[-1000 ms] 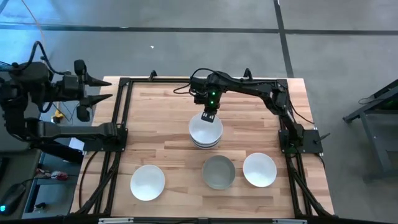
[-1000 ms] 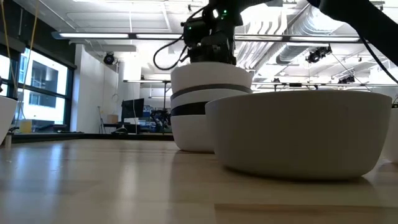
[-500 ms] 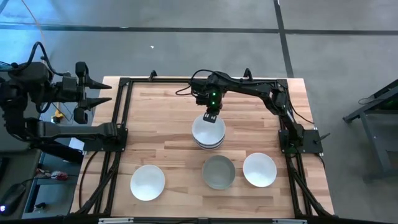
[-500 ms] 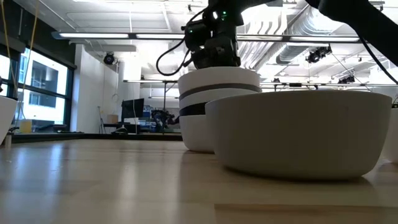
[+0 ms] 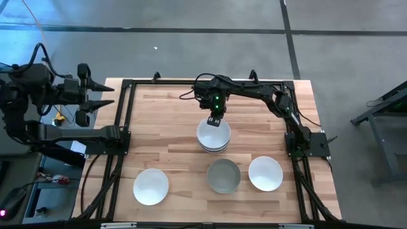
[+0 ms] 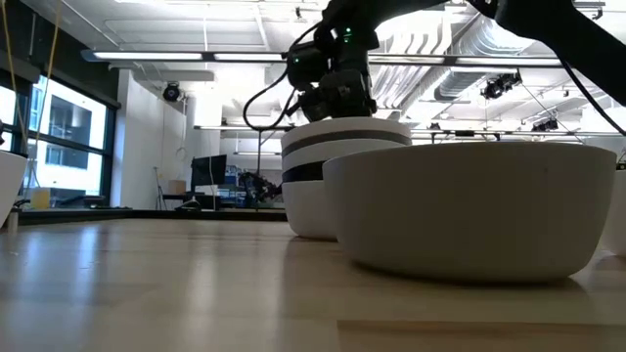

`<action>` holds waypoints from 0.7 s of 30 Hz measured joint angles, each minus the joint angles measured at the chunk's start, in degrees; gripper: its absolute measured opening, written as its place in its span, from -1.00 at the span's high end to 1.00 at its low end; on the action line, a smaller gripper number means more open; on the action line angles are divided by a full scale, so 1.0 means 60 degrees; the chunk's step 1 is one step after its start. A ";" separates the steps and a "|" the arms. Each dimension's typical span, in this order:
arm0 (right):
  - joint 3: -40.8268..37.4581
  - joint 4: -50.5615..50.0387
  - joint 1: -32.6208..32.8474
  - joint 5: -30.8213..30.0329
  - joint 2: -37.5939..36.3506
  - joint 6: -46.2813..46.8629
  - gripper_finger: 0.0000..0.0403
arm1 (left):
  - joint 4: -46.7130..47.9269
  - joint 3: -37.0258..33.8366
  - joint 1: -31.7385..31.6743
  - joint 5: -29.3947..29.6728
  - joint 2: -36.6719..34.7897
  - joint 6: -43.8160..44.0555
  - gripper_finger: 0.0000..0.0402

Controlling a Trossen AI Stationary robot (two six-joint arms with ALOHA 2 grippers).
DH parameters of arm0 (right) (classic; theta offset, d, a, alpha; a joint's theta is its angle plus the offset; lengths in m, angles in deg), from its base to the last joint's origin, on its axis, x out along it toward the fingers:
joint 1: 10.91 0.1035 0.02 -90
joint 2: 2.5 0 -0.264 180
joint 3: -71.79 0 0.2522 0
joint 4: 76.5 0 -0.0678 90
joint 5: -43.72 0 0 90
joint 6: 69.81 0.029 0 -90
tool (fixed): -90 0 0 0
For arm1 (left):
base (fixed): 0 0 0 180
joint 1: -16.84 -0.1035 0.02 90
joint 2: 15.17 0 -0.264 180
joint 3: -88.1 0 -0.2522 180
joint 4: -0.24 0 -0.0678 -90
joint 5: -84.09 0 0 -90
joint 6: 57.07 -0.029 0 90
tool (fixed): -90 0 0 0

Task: Nest bowls inside each other
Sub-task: Stack the top white bowl on top of the top gray bowl, then stack the left white bowl on top of the top white bowl

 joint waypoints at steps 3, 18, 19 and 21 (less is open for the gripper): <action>0.0000 0.0028 0.0000 -0.0007 0.0007 -0.0133 1.00 | 0.0073 0.0000 0.0000 0.0000 0.0000 -0.0003 0.20; 0.0000 0.0066 -0.0004 0.0433 0.0007 -0.0170 0.54 | 0.0131 0.0000 0.0000 0.0001 0.0000 -0.0022 0.20; 0.0040 0.0008 -0.0031 0.0551 0.0007 -0.0244 0.48 | 0.0131 0.0000 0.0000 0.0001 0.0000 -0.0022 0.20; 0.0225 -0.0099 -0.0071 0.0828 0.0011 -0.0417 0.37 | 0.0131 0.0000 0.0000 0.0003 0.0000 -0.0022 0.20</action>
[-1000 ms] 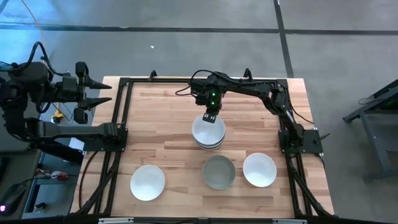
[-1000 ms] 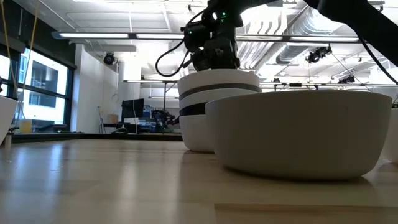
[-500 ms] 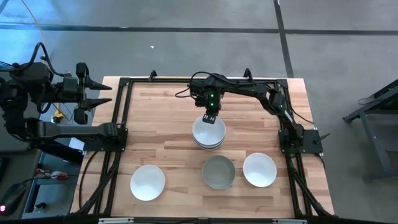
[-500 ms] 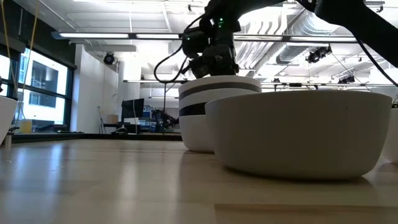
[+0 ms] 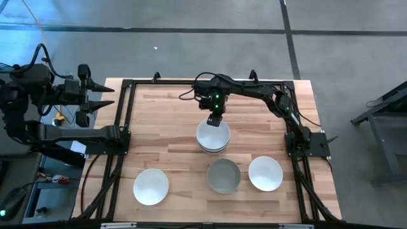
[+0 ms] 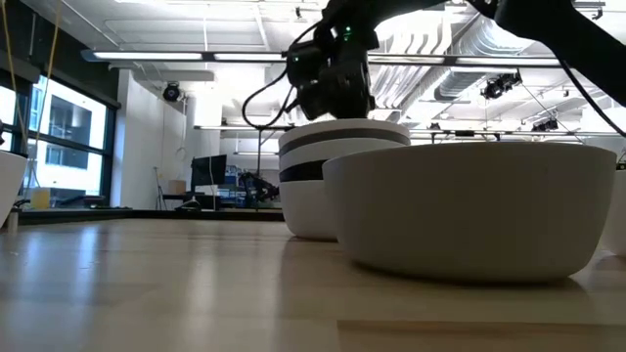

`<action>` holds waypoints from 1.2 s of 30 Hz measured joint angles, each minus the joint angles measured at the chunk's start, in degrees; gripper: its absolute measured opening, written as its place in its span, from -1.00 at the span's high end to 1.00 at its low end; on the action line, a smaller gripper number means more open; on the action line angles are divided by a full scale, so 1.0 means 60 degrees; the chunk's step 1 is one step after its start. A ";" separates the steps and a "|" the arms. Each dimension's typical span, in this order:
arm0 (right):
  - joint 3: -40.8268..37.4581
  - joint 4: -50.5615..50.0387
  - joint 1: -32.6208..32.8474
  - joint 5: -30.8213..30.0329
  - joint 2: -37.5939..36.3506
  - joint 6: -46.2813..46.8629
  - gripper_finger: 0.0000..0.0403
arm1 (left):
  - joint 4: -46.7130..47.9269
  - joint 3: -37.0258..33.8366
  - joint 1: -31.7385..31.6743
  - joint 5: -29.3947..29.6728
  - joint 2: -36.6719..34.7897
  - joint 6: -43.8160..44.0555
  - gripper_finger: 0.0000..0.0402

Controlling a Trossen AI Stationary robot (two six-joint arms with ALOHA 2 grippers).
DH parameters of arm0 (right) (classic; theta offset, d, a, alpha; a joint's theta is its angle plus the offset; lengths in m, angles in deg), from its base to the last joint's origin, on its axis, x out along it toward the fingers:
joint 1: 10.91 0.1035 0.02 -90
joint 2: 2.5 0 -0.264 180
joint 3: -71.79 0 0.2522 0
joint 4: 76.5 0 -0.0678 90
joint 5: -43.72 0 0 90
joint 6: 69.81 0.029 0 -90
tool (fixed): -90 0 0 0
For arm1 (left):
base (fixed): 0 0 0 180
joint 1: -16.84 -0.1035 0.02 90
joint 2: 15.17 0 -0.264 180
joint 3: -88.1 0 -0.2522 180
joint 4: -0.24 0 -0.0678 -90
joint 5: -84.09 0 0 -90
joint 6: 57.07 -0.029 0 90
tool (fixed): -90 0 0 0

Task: Nest bowls inside each other
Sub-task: Stack the left white bowl on top of the top white bowl

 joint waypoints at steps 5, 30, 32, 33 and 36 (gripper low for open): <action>0.1043 -0.0488 -0.0104 0.0789 0.0007 -0.0328 0.22 | -0.0098 -0.0403 0.0000 0.0000 -0.0027 -0.0003 0.20; 0.1931 -0.0458 -0.0304 0.0148 -0.3040 -0.2150 0.21 | -0.0085 -0.7132 0.0136 -0.1068 0.0326 0.1166 0.20; 0.1931 -0.0212 -0.0325 0.0153 -0.3215 -0.2418 0.21 | -0.0169 -0.7546 0.0309 -0.1099 0.0304 0.1489 0.20; 0.1931 -0.0056 -0.0336 0.0203 -0.3316 -0.2550 0.21 | -0.0242 -0.7762 0.0424 -0.1112 0.0305 0.1692 0.20; 0.1931 0.0366 -0.0372 0.0485 -0.3634 -0.2904 0.21 | -0.0414 -0.8390 0.0872 -0.1196 0.0302 0.2355 0.20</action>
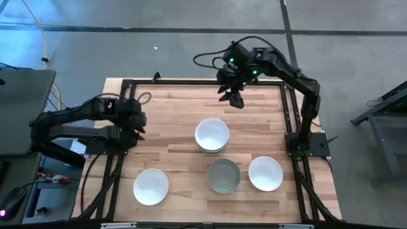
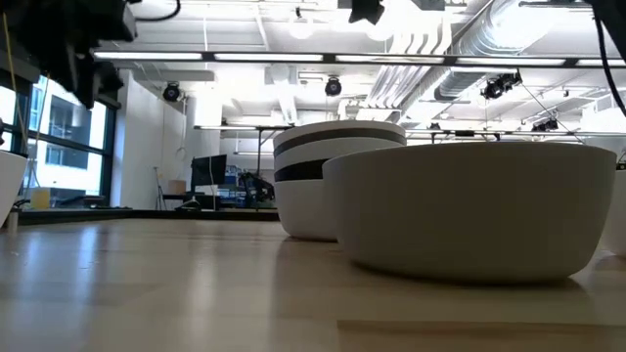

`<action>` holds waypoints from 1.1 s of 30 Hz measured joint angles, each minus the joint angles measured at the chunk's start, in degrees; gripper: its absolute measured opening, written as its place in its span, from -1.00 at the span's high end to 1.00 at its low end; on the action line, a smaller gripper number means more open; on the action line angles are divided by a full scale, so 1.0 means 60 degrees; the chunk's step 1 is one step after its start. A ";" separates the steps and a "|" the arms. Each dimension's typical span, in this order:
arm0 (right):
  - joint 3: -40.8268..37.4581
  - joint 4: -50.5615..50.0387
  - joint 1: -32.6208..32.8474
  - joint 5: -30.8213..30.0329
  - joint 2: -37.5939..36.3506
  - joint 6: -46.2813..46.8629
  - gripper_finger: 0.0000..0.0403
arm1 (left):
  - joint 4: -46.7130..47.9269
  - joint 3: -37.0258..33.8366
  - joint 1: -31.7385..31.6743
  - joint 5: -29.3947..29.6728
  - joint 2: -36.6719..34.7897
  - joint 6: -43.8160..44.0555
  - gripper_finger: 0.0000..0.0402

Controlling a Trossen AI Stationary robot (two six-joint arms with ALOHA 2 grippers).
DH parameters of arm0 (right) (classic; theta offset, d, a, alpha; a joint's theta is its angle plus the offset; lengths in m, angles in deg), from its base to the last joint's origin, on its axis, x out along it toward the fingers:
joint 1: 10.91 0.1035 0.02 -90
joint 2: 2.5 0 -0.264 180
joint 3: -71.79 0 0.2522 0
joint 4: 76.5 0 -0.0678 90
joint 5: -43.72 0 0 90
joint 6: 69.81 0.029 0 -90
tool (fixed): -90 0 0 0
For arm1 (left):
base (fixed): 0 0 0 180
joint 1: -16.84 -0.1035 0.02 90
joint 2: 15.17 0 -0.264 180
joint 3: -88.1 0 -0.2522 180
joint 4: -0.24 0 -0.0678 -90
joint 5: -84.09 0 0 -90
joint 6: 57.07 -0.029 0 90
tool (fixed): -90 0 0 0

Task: Nest bowls inside each other
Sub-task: Stack the left white bowl on top of the top white bowl

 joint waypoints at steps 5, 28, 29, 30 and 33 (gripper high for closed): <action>0.0000 0.0697 -0.0108 0.0127 -0.0388 -0.0529 0.21 | -0.0699 -0.0793 0.0905 -0.0424 0.0012 0.1140 0.20; -0.0004 0.1203 -0.1493 0.1412 -0.0705 -0.0918 0.21 | -0.4007 -0.0968 0.6701 0.2421 0.2455 0.5564 0.20; -0.0004 0.1203 -0.1523 0.1425 -0.0705 -0.0924 0.21 | -0.4089 -0.0968 0.6947 0.2564 0.2609 0.5756 0.20; -0.0004 0.1201 -0.1554 0.1483 -0.0705 -0.0974 0.21 | -0.4162 -0.0968 0.7172 0.2678 0.2747 0.5930 0.20; -0.0004 0.1208 -0.1614 0.1788 -0.0701 -0.1172 0.21 | -0.4514 -0.0968 0.7754 0.2889 0.3134 0.6463 0.20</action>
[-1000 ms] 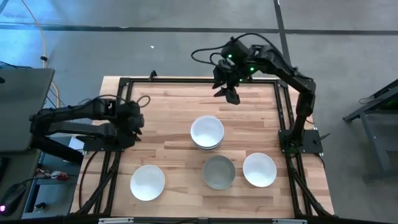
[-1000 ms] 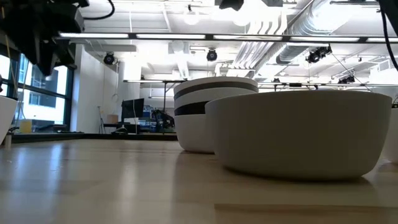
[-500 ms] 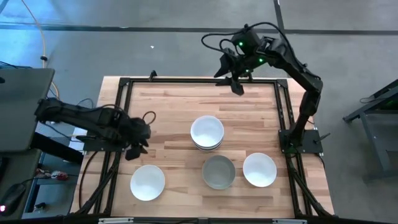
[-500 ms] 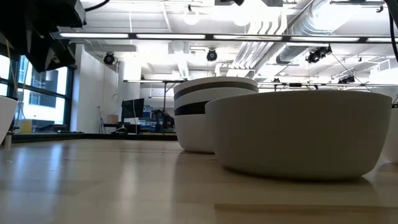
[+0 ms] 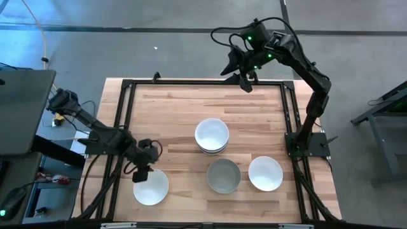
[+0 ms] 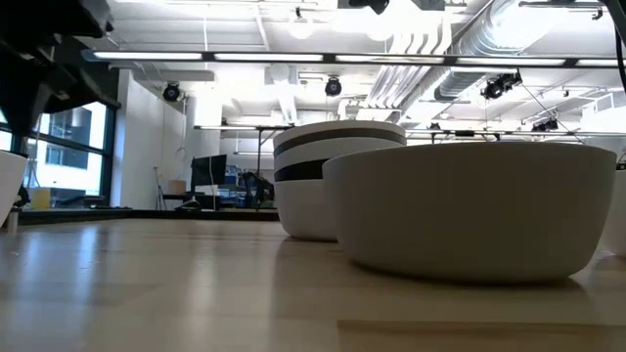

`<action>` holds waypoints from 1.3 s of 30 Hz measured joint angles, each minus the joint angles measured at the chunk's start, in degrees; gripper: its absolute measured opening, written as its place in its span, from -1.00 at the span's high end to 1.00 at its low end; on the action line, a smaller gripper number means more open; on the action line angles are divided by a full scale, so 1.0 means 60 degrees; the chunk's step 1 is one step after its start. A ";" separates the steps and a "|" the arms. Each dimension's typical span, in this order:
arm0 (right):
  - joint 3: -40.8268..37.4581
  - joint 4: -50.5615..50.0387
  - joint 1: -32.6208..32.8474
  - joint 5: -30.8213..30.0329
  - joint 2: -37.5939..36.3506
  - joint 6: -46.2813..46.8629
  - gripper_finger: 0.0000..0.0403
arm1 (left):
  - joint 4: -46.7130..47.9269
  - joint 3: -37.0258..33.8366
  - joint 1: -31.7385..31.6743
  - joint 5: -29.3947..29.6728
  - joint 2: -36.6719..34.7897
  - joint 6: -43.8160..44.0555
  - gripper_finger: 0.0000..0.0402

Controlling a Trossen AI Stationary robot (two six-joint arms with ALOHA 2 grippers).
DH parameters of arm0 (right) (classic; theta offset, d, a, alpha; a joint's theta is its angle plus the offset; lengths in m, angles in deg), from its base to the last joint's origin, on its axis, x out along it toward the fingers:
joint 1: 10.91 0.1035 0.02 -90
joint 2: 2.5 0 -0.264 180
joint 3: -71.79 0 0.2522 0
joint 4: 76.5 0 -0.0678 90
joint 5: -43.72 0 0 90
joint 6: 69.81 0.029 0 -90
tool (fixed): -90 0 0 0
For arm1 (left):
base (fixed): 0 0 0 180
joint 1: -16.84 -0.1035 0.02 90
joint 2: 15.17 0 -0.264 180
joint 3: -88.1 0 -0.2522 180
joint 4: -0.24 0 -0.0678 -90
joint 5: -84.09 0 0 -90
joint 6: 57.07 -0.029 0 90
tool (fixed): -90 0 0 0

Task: Nest bowls inside each other
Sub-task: Stack the left white bowl on top of the top white bowl

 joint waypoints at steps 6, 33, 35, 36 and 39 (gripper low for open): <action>0.0000 0.0072 0.0004 0.0062 0.0000 -0.0174 0.21 | -0.0314 0.0005 0.0561 0.0270 0.0512 0.0739 0.20; -0.0004 0.0131 -0.0182 0.0513 -0.0514 -0.0174 0.21 | 0.0113 0.0007 0.0378 0.0485 0.2013 0.0794 0.61; -0.0004 0.0131 -0.0182 0.0513 -0.0514 -0.0174 0.21 | 0.0113 0.0007 0.0301 0.0462 0.2013 0.0614 0.77; -0.0004 0.0131 -0.0182 0.0513 -0.0514 -0.0174 0.21 | 0.0112 0.0007 0.0261 0.0421 0.2013 0.0510 0.85; -0.0004 0.0131 -0.0182 0.0513 -0.0514 -0.0220 0.21 | 0.0104 0.0007 0.0076 0.0219 0.2012 0.0204 0.97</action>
